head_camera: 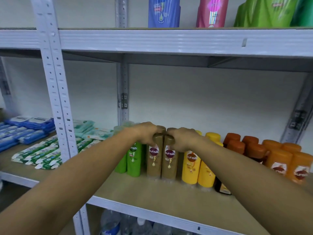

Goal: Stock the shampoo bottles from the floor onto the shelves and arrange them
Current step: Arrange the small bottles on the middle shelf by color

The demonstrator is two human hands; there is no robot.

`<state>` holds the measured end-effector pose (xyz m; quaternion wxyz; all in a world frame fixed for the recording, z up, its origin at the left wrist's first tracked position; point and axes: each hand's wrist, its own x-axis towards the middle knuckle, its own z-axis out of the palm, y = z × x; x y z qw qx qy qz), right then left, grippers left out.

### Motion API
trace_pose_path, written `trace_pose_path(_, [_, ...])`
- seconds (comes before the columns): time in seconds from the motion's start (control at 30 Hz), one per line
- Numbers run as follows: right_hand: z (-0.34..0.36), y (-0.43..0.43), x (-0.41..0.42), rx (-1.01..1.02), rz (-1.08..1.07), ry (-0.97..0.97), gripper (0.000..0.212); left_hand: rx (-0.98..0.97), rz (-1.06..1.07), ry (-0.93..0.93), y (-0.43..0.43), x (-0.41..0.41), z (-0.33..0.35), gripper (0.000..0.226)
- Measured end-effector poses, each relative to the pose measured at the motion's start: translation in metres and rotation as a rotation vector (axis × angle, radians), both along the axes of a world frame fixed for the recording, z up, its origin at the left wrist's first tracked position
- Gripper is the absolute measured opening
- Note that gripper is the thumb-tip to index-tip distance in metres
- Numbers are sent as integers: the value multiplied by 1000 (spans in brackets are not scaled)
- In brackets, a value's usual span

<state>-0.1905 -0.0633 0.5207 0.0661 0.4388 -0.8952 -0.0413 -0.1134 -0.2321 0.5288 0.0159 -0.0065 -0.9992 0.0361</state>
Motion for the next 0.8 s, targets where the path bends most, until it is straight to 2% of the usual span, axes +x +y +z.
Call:
trace_pose_path(0.13, [-7, -6, -4, -36, -8, 58, 45, -13, -28, 65, -2, -9, -9, 63])
trace_pose_path(0.33, [-5, -4, -10, -49, 41, 42, 46, 35, -74, 109, -8, -12, -14, 55])
trace_pose_path(0.7, [-5, 3, -15, -66, 83, -19, 49, 70, -93, 60, -6, -13, -12, 49])
trace_pose_path(0.8, [-3, 3, -22, -61, 79, -90, 52, 103, -72, 0, -11, -17, -7, 52])
